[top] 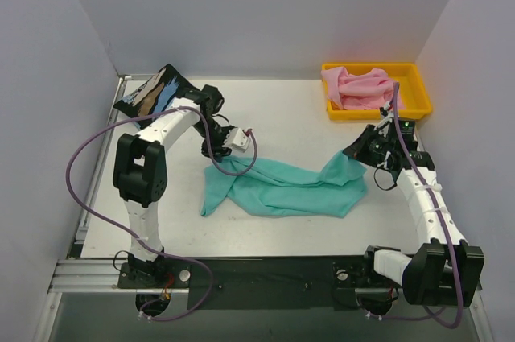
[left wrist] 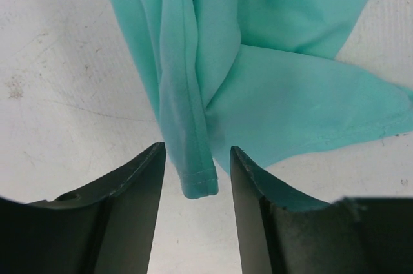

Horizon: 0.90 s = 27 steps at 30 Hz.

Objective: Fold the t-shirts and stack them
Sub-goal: Flatten out the tshirt

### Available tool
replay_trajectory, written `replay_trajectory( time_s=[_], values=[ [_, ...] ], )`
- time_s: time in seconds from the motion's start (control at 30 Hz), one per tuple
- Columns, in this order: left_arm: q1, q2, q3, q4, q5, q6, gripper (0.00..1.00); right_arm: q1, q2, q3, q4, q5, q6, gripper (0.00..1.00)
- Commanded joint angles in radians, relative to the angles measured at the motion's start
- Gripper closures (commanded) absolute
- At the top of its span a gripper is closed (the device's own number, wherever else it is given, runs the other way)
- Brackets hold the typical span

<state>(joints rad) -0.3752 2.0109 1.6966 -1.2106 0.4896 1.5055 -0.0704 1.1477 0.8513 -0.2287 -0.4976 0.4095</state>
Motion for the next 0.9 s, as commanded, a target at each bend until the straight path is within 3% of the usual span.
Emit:
replay_trajectory(
  time_s=[0.0,0.17,0.3,0.33,0.43,0.53,0.6,0.87],
  values=[
    [-0.002,-0.018,0.000,0.080,0.003,-0.019,0.44,0.004,-0.032,0.012,0.005,-0.028,-0.024,1.00],
    [-0.011,-0.014,-0.034,0.115,-0.042,-0.024,0.42,0.004,-0.039,0.015,0.003,-0.030,-0.026,1.00],
    [-0.028,-0.020,-0.043,0.145,-0.092,-0.042,0.82,0.004,-0.040,0.020,0.000,-0.029,-0.028,1.00],
    [-0.033,-0.021,-0.044,0.144,-0.106,-0.034,1.00,0.004,-0.040,0.023,-0.003,-0.029,-0.026,1.00],
    [-0.027,-0.041,-0.029,0.259,-0.184,-0.166,1.00,-0.002,-0.033,0.057,-0.001,-0.035,0.003,1.00],
    [0.019,-0.081,0.012,0.599,-0.272,-0.391,1.00,-0.019,0.003,0.129,0.026,-0.051,0.049,1.00],
    [0.048,-0.096,0.075,0.734,-0.365,-0.510,1.00,-0.040,0.099,0.272,0.072,-0.096,0.106,1.00],
    [0.156,-0.084,0.559,0.806,-0.482,-0.642,1.00,-0.083,0.450,1.028,0.137,-0.217,0.359,1.00]
  ],
)
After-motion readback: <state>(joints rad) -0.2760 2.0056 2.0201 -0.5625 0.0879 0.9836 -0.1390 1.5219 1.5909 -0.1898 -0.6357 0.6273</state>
